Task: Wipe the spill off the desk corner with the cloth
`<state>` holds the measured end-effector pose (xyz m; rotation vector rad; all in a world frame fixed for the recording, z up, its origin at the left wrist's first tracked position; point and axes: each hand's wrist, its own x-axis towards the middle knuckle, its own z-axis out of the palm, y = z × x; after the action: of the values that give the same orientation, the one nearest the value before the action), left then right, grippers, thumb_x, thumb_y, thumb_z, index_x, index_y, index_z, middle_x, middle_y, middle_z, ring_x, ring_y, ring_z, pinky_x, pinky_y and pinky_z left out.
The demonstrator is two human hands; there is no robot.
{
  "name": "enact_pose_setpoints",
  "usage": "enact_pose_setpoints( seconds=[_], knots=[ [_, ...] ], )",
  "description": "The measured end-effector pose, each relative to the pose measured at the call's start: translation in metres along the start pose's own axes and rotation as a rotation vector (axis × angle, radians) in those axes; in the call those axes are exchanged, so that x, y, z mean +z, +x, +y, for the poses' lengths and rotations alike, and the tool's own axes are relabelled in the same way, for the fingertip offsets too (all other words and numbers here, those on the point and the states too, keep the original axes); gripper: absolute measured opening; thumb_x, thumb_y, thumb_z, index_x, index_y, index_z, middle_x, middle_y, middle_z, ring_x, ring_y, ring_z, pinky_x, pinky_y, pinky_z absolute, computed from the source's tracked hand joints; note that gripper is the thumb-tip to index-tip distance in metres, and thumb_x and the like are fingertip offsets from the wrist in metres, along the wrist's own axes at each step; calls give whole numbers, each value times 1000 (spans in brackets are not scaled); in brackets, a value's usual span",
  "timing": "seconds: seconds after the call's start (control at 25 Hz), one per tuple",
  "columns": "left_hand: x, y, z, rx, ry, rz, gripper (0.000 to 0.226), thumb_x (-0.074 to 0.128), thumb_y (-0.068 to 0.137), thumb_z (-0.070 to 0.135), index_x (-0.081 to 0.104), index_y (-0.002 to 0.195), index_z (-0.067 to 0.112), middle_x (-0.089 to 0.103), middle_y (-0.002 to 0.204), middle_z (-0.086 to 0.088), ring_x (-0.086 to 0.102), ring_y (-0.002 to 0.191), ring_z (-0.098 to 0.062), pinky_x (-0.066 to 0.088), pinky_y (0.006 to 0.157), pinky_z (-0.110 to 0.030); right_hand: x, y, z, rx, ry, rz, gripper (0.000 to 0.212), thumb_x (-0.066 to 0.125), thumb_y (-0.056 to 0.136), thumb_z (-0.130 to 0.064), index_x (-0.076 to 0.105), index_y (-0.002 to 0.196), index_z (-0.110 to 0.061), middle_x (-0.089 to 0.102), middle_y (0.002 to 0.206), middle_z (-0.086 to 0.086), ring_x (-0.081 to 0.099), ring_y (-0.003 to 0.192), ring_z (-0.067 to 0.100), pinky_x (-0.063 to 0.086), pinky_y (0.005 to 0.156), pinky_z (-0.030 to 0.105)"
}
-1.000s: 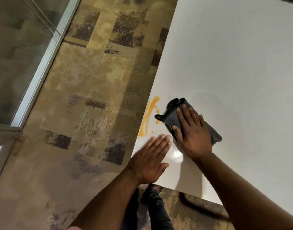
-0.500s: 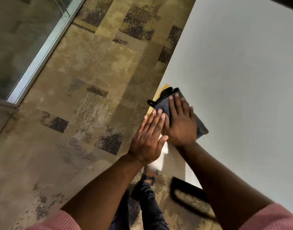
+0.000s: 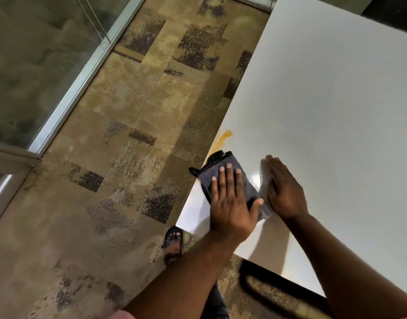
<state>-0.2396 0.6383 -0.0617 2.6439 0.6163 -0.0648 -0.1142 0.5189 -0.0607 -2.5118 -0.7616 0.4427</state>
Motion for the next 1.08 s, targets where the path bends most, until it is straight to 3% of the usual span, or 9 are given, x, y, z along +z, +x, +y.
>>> enact_pose_setpoints(
  seconds=[0.12,0.36,0.52,0.68,0.88,1.08],
  knots=[
    [15,26,10,-182,39,0,95,40,97,63,9,165,4,0,173,-17,-4,161,-32,-1,129,-54,20,4,21,-112,-60,23,64,35,99,-32,44,157,-7,35,167,11,31,156,34,23,128,50],
    [9,97,-6,-116,162,26,84,38,102,54,10,165,5,4,173,-19,1,161,-34,0,130,-54,36,4,29,-143,-68,138,60,44,96,-19,48,154,-6,39,165,13,34,155,32,24,128,49],
    [-9,142,-19,0,213,-43,79,32,107,53,8,165,5,2,174,-18,0,162,-31,2,130,-52,37,6,27,-159,-102,174,59,42,95,-16,51,152,-4,44,162,15,39,153,35,29,126,54],
    [-16,160,-11,-103,153,-65,81,39,108,45,-1,164,4,-2,174,-16,-2,162,-30,-1,130,-47,39,5,28,-156,-119,183,60,40,95,-16,50,153,-5,42,164,11,37,154,33,27,127,50],
    [-18,116,-20,-285,81,-37,83,38,107,48,0,164,2,8,173,-18,12,160,-33,15,129,-46,43,6,33,-161,-146,191,59,43,97,-15,47,156,-9,40,166,9,32,156,29,24,129,48],
    [-22,126,-16,-290,104,-58,82,40,106,48,5,163,0,17,171,-19,23,156,-33,22,125,-46,47,5,35,-172,-163,212,59,42,98,-17,46,156,-9,37,166,7,31,157,27,24,129,48]
  ],
)
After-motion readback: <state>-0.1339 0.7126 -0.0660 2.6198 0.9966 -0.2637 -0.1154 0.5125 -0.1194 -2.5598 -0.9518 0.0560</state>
